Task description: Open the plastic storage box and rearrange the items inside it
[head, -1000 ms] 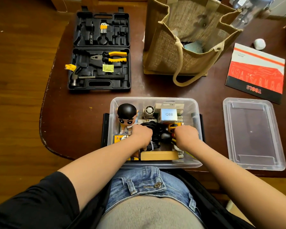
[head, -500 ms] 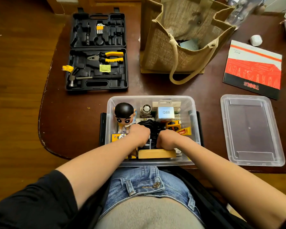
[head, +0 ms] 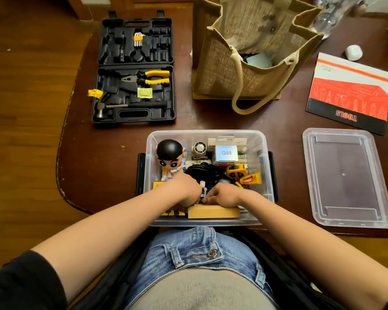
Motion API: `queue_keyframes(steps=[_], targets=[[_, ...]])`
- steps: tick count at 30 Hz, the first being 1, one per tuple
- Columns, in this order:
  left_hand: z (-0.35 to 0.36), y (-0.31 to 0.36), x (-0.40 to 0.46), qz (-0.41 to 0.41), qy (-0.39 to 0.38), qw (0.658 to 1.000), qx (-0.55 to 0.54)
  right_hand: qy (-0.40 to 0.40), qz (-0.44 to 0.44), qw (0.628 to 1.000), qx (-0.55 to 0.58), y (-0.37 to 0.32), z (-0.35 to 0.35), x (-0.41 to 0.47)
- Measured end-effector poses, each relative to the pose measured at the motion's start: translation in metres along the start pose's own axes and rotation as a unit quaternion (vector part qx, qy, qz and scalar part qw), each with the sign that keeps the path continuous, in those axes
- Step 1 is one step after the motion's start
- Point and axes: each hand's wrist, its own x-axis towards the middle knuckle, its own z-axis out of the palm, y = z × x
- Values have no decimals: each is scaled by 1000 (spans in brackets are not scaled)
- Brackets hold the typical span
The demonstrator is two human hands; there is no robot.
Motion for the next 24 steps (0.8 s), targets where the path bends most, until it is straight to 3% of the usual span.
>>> queue_keyframes(steps=[4, 6, 10, 12, 14, 16, 20, 24], targets=[[-7, 0, 2, 2, -17, 1000, -9, -35, 13, 998, -42, -8, -4, 0], [-9, -6, -1, 6, 17, 998, -59, -16, 14, 998, -58, -9, -11, -6], [-2, -21, -7, -29, 203, 955, -214, 195, 47, 974, -105, -3, -33, -34], [2, -25, -3, -46, 237, 936, -255, 312, 74, 934, -158, 3, -40, -48], [4, -28, 0, -71, 222, 935, -266, 382, 85, 903, -178, 6, -43, -53], [5, -30, 2, -89, 201, 936, -276, 384, 103, 897, -191, 4, -43, -52], [8, -29, 3, -98, 188, 935, -285, 309, 131, 915, -224, 7, -39, -38], [7, -28, -2, -95, 204, 924, -308, 319, 112, 911, -238, 12, -37, -35]])
